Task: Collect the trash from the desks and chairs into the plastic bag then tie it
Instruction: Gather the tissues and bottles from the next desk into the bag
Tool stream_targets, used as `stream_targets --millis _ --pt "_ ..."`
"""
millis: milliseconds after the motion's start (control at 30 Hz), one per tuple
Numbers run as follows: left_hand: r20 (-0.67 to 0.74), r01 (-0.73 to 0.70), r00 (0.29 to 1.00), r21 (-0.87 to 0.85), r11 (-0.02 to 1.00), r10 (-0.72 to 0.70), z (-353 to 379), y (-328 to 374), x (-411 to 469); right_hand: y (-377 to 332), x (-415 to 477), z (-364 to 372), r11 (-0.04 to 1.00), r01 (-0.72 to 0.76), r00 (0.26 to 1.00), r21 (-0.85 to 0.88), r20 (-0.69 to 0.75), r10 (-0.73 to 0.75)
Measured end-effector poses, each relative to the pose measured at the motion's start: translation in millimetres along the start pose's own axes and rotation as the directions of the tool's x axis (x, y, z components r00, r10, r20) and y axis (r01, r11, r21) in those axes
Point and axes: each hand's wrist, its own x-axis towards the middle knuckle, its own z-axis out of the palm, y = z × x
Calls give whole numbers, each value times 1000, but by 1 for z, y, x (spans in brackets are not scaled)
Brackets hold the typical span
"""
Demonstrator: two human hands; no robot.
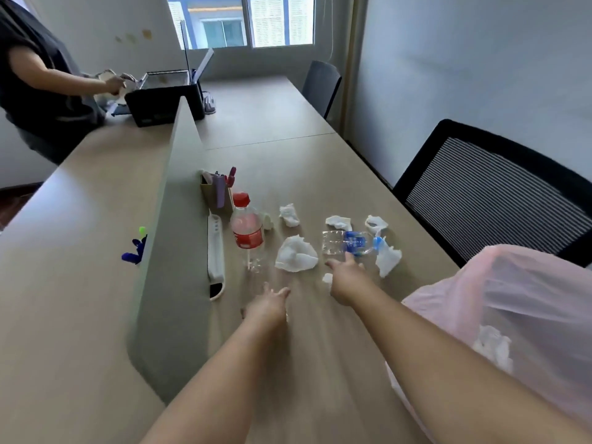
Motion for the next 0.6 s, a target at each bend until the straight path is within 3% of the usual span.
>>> stream_targets --millis 167,333,500,600 --pt "-157 -106 985 -254 961 67 24 -13 43 2 46 45 999 -39 995 -9 94 40" --pt "-390 -165 920 -288 943 41 -9 1 75 1 67 61 998 -50 998 36 49 48" --pt "-142 -164 977 -25 986 159 -37 14 107 6 74 52 988 -145 979 47 154 136" --pt "8 -149 989 -12 989 149 -14 10 114 9 71 48 987 -159 966 0 205 155"
